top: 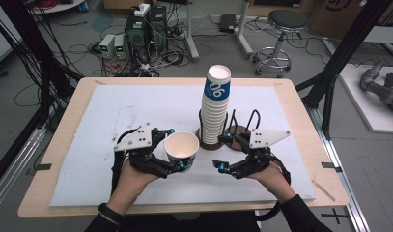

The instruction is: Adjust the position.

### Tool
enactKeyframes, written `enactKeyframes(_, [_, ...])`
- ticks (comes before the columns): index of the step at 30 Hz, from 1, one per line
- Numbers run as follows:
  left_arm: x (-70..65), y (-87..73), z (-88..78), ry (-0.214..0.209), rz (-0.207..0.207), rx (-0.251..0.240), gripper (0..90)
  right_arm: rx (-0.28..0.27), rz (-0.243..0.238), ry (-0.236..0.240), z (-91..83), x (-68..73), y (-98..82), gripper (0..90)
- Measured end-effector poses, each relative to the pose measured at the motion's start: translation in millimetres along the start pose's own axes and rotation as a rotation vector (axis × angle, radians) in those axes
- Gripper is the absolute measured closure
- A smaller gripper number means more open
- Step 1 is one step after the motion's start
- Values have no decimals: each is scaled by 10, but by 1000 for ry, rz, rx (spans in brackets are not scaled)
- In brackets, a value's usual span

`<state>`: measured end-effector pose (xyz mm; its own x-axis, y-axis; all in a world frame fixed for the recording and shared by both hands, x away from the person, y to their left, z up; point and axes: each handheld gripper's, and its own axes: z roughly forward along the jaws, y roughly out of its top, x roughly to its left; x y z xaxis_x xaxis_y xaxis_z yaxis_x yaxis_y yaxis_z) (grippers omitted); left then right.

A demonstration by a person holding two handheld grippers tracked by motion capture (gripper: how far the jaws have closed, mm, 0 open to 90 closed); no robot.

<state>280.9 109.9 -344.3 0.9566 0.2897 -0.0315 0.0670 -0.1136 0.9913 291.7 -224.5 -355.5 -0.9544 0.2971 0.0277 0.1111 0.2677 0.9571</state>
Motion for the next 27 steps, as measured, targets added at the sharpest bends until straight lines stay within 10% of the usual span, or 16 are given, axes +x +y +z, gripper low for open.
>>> enactKeyframes(10, [86,-66,-200,69,14,9,203,4,20,-162,-192,-109,-40,205])
enactKeyframes(27, [265,-247,-449,147,-17,7,204,-24,80,-247,-383,-307,-54,204])
